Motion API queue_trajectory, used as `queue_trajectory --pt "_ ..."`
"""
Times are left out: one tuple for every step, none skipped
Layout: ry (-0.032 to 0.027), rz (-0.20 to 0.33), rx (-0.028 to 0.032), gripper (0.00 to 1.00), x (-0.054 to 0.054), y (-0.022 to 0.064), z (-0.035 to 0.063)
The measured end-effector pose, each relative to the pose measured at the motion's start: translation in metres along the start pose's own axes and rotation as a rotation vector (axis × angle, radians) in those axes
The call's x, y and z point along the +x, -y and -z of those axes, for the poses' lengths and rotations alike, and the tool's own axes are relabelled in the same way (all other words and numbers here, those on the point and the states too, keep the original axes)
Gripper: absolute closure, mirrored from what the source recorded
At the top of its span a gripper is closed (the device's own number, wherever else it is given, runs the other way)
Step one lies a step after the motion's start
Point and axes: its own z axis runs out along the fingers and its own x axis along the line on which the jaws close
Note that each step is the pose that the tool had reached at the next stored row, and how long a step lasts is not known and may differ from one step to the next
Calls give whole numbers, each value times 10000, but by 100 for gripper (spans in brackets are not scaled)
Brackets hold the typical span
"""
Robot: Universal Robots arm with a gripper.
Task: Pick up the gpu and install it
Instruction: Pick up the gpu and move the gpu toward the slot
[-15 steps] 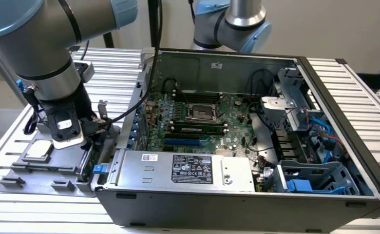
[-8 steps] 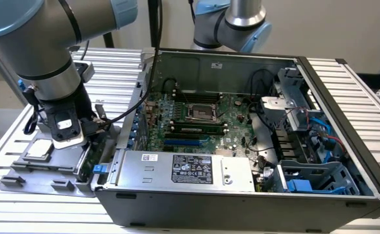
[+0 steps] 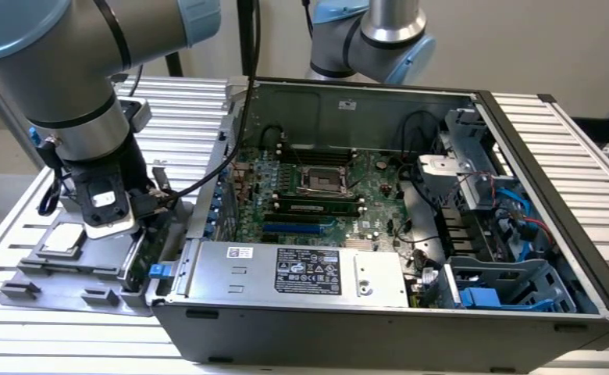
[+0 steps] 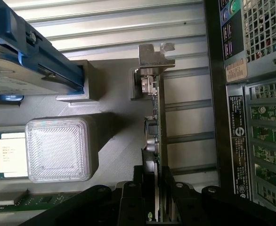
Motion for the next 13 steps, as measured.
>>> queue_trajectory --pt "-16 9 2 73 0 0 0" --pt "-32 18 4 73 0 0 0" --pt "-48 32 5 73 0 0 1" --pt "-63 53 7 73 1 0 3" --pt "-78 81 9 73 1 0 6" --pt "-91 110 9 73 0 -1 10" --pt "-103 137 10 73 0 -1 14" --pt "-111 161 11 73 0 -1 19" --pt "-119 186 12 73 0 -1 24" --pt "-128 207 13 73 0 -1 31" --pt "-138 225 15 73 0 -1 40" --pt "-148 241 15 73 0 -2 50" --pt "-157 249 16 73 -1 -2 61"
